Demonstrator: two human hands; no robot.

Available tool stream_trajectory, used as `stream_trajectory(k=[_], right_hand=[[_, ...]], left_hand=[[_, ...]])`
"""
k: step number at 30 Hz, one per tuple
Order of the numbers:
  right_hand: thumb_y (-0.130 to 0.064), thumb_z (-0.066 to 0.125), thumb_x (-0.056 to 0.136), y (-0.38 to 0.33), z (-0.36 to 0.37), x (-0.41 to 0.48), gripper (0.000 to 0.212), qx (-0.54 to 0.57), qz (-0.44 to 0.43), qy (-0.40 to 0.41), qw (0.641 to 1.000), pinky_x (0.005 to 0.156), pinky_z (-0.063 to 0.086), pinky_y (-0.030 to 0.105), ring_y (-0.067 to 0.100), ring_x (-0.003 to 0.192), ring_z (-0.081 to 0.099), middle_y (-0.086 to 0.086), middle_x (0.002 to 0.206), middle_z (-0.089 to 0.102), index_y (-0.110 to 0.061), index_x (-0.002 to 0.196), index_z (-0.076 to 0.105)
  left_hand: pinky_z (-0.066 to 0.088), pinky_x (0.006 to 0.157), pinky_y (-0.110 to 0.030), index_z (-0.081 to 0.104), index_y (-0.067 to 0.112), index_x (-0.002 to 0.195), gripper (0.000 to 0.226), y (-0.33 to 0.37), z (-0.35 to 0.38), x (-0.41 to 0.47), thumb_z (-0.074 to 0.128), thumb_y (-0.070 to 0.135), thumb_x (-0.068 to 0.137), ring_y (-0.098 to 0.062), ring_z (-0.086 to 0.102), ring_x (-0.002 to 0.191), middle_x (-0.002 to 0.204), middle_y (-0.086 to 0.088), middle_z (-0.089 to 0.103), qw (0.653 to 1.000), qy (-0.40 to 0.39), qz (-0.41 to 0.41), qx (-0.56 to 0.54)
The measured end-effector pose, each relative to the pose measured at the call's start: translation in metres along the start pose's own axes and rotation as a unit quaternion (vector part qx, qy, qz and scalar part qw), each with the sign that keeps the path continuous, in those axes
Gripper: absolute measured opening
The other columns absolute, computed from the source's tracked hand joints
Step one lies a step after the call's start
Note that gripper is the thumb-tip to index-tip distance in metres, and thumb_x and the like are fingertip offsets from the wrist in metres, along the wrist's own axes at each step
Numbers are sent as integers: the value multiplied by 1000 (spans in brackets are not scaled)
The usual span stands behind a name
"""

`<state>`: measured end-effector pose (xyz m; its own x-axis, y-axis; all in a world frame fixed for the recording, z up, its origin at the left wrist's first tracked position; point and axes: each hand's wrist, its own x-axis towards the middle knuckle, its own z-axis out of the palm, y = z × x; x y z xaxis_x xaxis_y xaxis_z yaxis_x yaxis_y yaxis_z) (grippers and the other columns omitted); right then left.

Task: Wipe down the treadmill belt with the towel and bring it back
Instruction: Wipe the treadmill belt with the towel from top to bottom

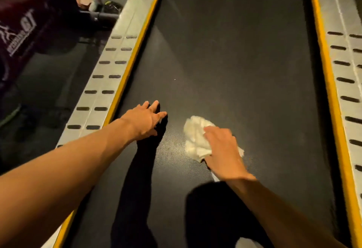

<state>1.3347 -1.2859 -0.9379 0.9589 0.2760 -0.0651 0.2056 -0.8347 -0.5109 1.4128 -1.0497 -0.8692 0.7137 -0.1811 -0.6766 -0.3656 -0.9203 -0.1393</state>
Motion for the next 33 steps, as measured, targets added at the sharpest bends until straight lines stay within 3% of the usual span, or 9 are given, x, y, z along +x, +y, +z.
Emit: stream_trajectory(k=[3, 8, 10, 12, 16, 22, 24, 27, 33], right_hand=[[-10, 52, 69, -32, 18, -13, 34, 85, -95, -134, 983, 81, 43, 34, 22, 100, 47, -7, 108, 57, -23, 99, 57], [-4, 54, 82, -26, -5, 49, 14, 78, 3, 63, 995, 64, 33, 35, 25, 79, 47, -1, 89, 55, -15, 91, 52], [-2, 52, 82, -20, -3, 60, 20, 48, 40, 73, 995, 61, 25, 31, 24, 78, 44, 2, 90, 55, -14, 98, 52], [-1, 51, 81, -32, 10, 45, 31, 46, 28, -4, 999, 63, 28, 27, 27, 86, 51, 4, 97, 55, -17, 107, 51], [4, 56, 73, -60, 32, 5, 56, 114, -147, -183, 965, 85, 44, 34, 19, 99, 48, -5, 113, 61, -24, 122, 60], [1, 50, 79, -30, 19, 55, 31, 59, -6, 22, 998, 58, 25, 16, 22, 76, 48, -9, 88, 59, -27, 92, 56], [0, 47, 81, -48, 25, 41, 32, 55, 1, -36, 998, 48, 24, 12, 21, 69, 50, -4, 77, 53, -31, 83, 42], [8, 49, 79, -75, 34, -1, 51, 117, -96, -203, 967, 63, 32, 8, 6, 84, 53, -13, 88, 49, -34, 107, 61], [-2, 56, 80, -58, 18, 60, 31, 66, -44, 13, 997, 62, 34, 28, 18, 75, 50, -3, 86, 65, -24, 100, 66]], left_hand=[[25, 117, -48, 7, 30, 154, 76, -7, 17, -10, 55, 37, 95, -35, 7, 148, 161, -11, -7, 1000, -11, -19, -12], [29, 115, -48, -2, 33, 154, 80, -18, 45, -27, 54, 28, 97, -30, 8, 149, 161, -9, -10, 997, -16, -24, -74], [31, 115, -43, -1, 33, 154, 76, -22, 45, -31, 50, 25, 99, -29, 14, 148, 161, -8, -9, 997, -14, -21, -68], [36, 109, -38, 3, 32, 154, 69, -24, 42, -33, 45, 22, 100, -28, 27, 144, 162, -7, -6, 998, -11, -22, -56], [43, 102, -38, 9, 34, 153, 63, -28, 38, -29, 42, 20, 101, -27, 46, 132, 163, -1, 0, 999, 1, -24, -36], [42, 104, -39, 22, 35, 151, 64, -33, 38, -27, 46, 12, 97, -28, 44, 134, 162, 1, 10, 997, 13, -16, -70], [41, 104, -39, 31, 33, 149, 58, -34, 36, -29, 49, 16, 97, -28, 48, 130, 157, -2, 29, 993, 8, -20, -112], [46, 98, -35, 38, 27, 146, 55, -36, 33, -31, 51, 10, 95, -26, 56, 119, 137, -5, 55, 986, 28, -28, -159], [47, 97, -36, 45, 22, 142, 49, -56, 44, -33, 54, 10, 95, -25, 58, 116, 132, -7, 58, 983, 44, -24, -174]])
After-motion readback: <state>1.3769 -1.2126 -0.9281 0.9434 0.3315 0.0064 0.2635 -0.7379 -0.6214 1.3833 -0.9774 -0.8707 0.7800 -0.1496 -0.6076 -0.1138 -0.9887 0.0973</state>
